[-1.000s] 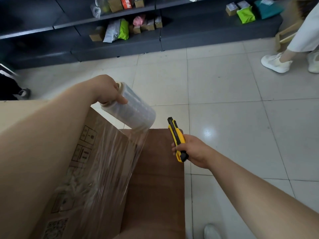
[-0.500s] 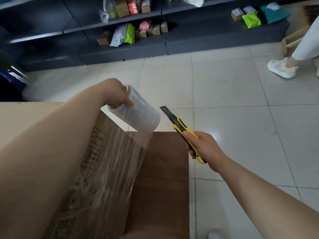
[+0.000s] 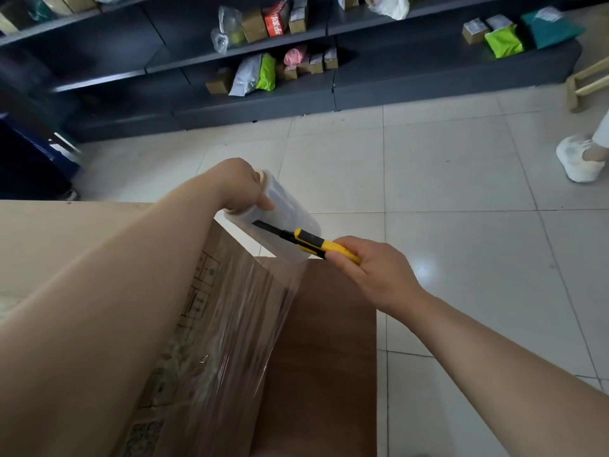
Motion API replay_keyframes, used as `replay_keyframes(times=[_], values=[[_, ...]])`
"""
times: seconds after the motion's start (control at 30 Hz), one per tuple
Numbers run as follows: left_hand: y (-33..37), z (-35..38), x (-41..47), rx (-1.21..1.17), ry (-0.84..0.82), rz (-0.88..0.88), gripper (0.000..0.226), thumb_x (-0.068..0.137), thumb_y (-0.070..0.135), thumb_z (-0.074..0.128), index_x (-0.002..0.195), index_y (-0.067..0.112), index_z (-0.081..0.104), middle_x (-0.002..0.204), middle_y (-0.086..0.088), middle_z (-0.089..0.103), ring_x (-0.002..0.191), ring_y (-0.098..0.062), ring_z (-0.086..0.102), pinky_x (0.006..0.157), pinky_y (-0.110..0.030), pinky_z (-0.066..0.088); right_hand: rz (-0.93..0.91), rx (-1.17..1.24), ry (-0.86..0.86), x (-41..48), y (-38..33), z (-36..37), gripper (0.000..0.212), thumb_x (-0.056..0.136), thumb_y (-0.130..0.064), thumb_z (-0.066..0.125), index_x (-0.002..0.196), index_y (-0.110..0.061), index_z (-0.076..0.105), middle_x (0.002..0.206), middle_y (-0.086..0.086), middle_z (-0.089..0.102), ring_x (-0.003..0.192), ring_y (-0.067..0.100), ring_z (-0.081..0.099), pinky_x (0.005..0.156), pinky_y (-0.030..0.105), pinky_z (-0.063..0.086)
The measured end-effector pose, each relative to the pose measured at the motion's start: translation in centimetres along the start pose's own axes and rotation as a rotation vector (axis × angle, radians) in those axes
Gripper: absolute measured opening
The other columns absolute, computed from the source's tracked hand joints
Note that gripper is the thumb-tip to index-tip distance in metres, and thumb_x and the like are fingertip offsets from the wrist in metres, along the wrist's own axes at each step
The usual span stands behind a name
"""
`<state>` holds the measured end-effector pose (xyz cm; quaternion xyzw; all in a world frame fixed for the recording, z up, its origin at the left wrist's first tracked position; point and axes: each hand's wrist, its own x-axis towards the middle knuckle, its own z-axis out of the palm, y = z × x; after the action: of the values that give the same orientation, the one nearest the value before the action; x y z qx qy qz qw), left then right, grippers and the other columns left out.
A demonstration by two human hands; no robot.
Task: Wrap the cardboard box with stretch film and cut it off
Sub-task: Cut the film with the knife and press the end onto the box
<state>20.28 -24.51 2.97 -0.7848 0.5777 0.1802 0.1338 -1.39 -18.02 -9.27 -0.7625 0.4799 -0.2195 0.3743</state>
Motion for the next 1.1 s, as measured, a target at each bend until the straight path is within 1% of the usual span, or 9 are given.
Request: replay_keyframes(times=[0.1, 0.2, 0.3, 0.43, 0.57, 0.67, 0.8, 0.97, 1.1], values=[[-0.1, 0.2, 0.2, -0.009, -0.003, 0.005, 0.052, 0.080, 0.042, 0.071, 0.104, -0.004, 0.066, 0.091, -0.013, 0.057, 0.094, -0.031, 0.055, 0.080, -0.036, 0.041, -0.031, -0.157, 0.004, 0.8, -0.2, 0.4, 0.029, 0.097, -0.054, 0.039, 0.101, -0.035, 0.061, 0.077, -0.010, 0.057, 0.076, 0.012, 0.054, 0.064, 0.031, 0.039], [-0.2, 0.2, 0.4, -0.012, -0.005, 0.006, 0.052, 0.079, 0.043, 0.072, 0.106, -0.002, 0.067, 0.097, -0.014, 0.061, 0.094, -0.030, 0.055, 0.080, -0.036, 0.042, -0.058, -0.231, 0.010, 1.6, -0.8, 0.8, 0.033, 0.098, -0.054, 0.037, 0.107, -0.034, 0.061, 0.089, -0.007, 0.063, 0.083, 0.017, 0.058, 0.068, 0.032, 0.044], [-0.1, 0.1, 0.4, 0.000, -0.010, -0.002, 0.052, 0.081, 0.041, 0.071, 0.108, -0.003, 0.066, 0.101, -0.016, 0.061, 0.097, -0.030, 0.055, 0.083, -0.037, 0.043, -0.104, -0.242, 0.016, 2.5, -1.7, 1.0, 0.034, 0.098, -0.054, 0.037, 0.112, -0.034, 0.061, 0.093, -0.007, 0.063, 0.086, 0.016, 0.058, 0.066, 0.031, 0.040], [0.0, -0.1, 0.2, 0.024, -0.006, -0.023, 0.052, 0.084, 0.038, 0.068, 0.111, -0.006, 0.062, 0.117, -0.022, 0.060, 0.112, -0.036, 0.054, 0.093, -0.039, 0.042, -0.110, -0.159, 0.028, 2.7, -1.1, 0.2, 0.029, 0.098, -0.052, 0.042, 0.110, -0.035, 0.063, 0.087, -0.011, 0.060, 0.079, 0.010, 0.053, 0.065, 0.029, 0.036], [0.0, -0.2, 0.2, 0.044, -0.009, -0.024, 0.049, 0.086, 0.038, 0.066, 0.110, -0.003, 0.061, 0.113, -0.019, 0.060, 0.110, -0.035, 0.054, 0.093, -0.039, 0.042, -0.092, -0.149, 0.024, 2.1, 0.2, -0.5, 0.026, 0.097, -0.051, 0.045, 0.104, -0.036, 0.065, 0.087, -0.008, 0.064, 0.080, 0.013, 0.057, 0.070, 0.030, 0.043], [-0.1, -0.3, 0.1, 0.005, -0.003, -0.012, 0.045, 0.083, 0.039, 0.068, 0.097, -0.004, 0.062, 0.097, -0.016, 0.057, 0.094, -0.031, 0.053, 0.084, -0.038, 0.043, -0.088, -0.239, -0.004, 2.7, 0.0, -0.1, 0.028, 0.097, -0.052, 0.042, 0.103, -0.034, 0.062, 0.086, -0.008, 0.061, 0.080, 0.014, 0.057, 0.068, 0.032, 0.042], [-0.3, -0.2, 0.1, -0.014, 0.009, -0.015, 0.048, 0.082, 0.039, 0.070, 0.097, -0.005, 0.062, 0.088, -0.013, 0.052, 0.085, -0.027, 0.048, 0.078, -0.037, 0.041, -0.091, -0.321, -0.029, 3.8, -0.6, 0.8, 0.032, 0.098, -0.052, 0.038, 0.105, -0.030, 0.060, 0.088, -0.006, 0.060, 0.081, 0.018, 0.058, 0.066, 0.032, 0.041], [-0.5, -0.2, 0.4, -0.006, 0.017, -0.034, 0.047, 0.081, 0.040, 0.071, 0.100, -0.003, 0.064, 0.091, -0.014, 0.057, 0.090, -0.030, 0.054, 0.081, -0.037, 0.044, -0.101, -0.329, -0.039, 3.8, -0.4, 1.3, 0.031, 0.099, -0.051, 0.038, 0.107, -0.030, 0.060, 0.090, -0.006, 0.060, 0.082, 0.018, 0.058, 0.067, 0.032, 0.041], [-0.3, -0.2, 0.5, 0.057, 0.013, -0.038, 0.052, 0.084, 0.042, 0.066, 0.112, -0.002, 0.063, 0.109, -0.018, 0.061, 0.108, -0.035, 0.056, 0.090, -0.039, 0.044, -0.052, -0.275, -0.049, 3.0, 1.5, 1.0, 0.028, 0.098, -0.049, 0.041, 0.110, -0.034, 0.061, 0.092, -0.007, 0.060, 0.086, 0.016, 0.059, 0.069, 0.032, 0.041]])
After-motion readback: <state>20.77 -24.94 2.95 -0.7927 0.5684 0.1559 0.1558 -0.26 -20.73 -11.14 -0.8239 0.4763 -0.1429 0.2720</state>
